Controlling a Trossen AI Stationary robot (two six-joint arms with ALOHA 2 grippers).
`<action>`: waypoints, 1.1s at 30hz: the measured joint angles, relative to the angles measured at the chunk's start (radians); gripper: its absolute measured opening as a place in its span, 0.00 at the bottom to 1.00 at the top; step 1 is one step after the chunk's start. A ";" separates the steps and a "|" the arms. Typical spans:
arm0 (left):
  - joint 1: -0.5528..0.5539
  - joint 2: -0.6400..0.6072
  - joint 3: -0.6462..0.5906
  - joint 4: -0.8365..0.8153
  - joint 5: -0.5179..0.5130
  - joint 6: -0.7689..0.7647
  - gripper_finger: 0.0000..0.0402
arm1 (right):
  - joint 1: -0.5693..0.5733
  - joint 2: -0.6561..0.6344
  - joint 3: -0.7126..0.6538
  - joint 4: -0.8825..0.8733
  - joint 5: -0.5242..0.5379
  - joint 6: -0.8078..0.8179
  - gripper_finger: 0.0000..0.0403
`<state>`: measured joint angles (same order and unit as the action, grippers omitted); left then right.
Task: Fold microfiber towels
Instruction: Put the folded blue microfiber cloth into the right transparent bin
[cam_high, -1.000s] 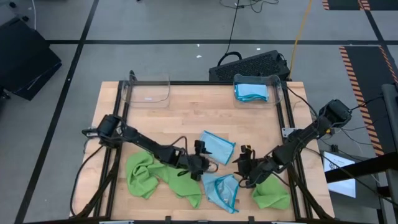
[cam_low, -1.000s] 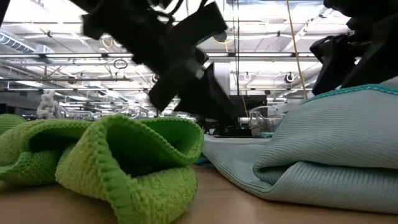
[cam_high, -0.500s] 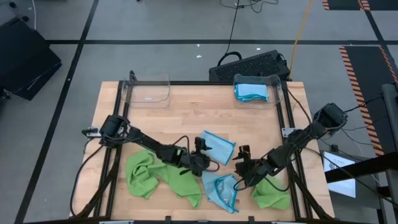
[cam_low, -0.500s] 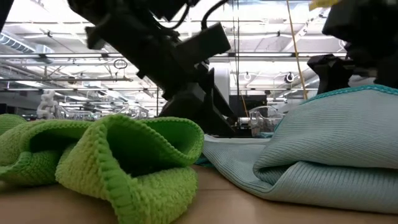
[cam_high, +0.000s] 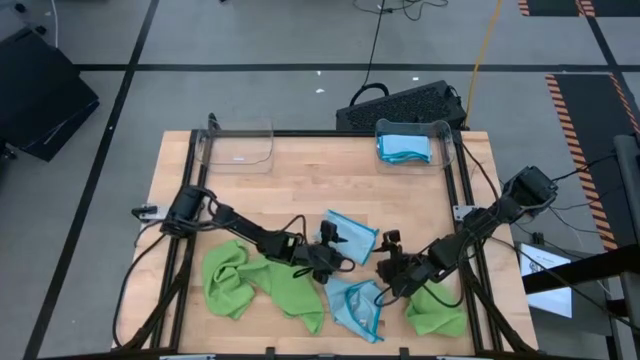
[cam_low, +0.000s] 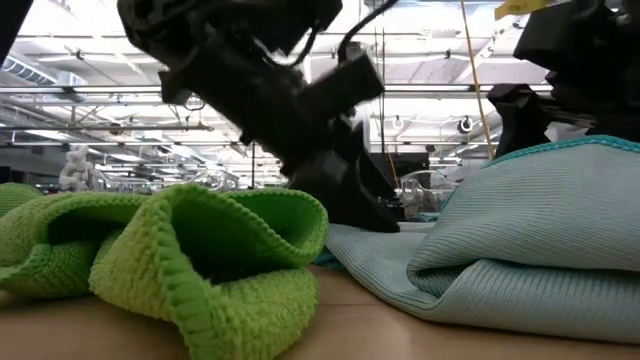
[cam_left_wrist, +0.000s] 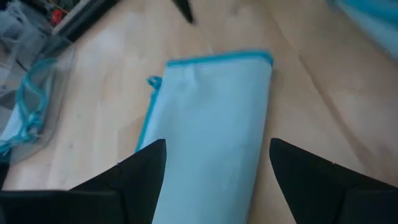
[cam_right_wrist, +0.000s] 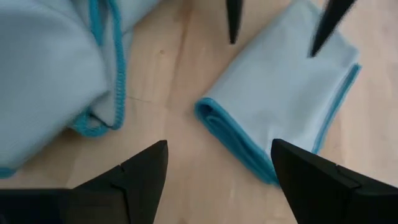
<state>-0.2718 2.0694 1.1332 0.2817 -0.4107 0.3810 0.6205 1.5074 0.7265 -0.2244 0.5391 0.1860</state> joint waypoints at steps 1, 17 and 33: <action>0.005 0.008 0.000 0.007 0.001 0.007 0.71 | -0.004 0.002 0.000 0.002 0.008 -0.012 0.69; 0.107 0.017 0.005 -0.086 0.218 -0.014 0.58 | -0.067 0.029 0.000 0.027 -0.019 -0.048 0.69; 0.172 0.034 0.001 -0.071 0.306 -0.033 0.03 | -0.087 0.029 -0.050 0.037 -0.062 -0.120 0.69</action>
<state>-0.1000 2.1030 1.1342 0.2108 -0.1044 0.3477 0.5334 1.5360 0.6762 -0.1872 0.4767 0.0664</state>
